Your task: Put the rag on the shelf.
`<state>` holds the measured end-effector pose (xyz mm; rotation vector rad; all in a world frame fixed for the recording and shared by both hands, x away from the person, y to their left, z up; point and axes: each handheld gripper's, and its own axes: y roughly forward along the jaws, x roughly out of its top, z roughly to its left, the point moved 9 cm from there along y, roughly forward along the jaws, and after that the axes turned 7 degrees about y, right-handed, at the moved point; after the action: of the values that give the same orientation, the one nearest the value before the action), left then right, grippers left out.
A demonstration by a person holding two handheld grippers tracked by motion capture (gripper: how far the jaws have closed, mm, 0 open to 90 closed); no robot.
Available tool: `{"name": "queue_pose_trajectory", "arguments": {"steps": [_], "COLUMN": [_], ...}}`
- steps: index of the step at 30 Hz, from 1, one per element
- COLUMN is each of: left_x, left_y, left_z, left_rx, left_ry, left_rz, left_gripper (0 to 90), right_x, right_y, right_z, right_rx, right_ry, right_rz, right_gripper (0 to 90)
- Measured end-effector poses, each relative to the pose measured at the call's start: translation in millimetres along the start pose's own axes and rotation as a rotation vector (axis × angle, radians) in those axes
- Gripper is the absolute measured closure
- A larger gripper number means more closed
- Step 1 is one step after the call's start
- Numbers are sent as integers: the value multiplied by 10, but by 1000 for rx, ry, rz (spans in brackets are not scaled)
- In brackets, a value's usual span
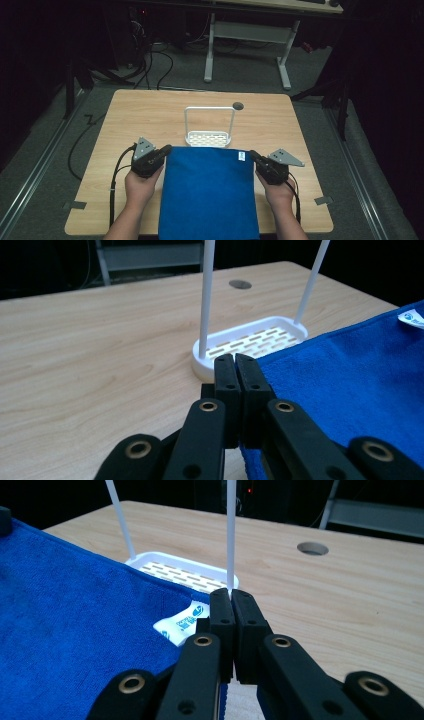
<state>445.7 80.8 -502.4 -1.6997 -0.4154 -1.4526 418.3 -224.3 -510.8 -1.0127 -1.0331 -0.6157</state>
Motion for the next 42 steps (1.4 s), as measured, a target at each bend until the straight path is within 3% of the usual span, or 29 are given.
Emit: {"name": "queue_pose_trajectory", "arguments": {"steps": [9, 17, 27, 33, 42], "left_x": [151, 348, 559, 805, 1099], "left_y": [-126, -302, -441, -522, -562], "left_z": [-32, -69, -161, -199, -161], "left_rx": [10, 25, 14, 19, 35], "left_ry": [20, 30, 54, 82, 113], "left_rz": [-53, -137, -203, -252, -292], "left_gripper": [892, 892, 893, 893, 894], "right_x": [173, 347, 604, 843, 1120], "right_y": [-161, -324, -520, -651, -743], "right_z": [91, 165, 287, 374, 347], "right_rx": [9, 13, 20, 25, 20], "right_ry": [-21, -31, -66, -97, -108], "right_rz": [-69, -135, -219, -283, -335], "right_gripper": [891, 891, 891, 891, 891]}}
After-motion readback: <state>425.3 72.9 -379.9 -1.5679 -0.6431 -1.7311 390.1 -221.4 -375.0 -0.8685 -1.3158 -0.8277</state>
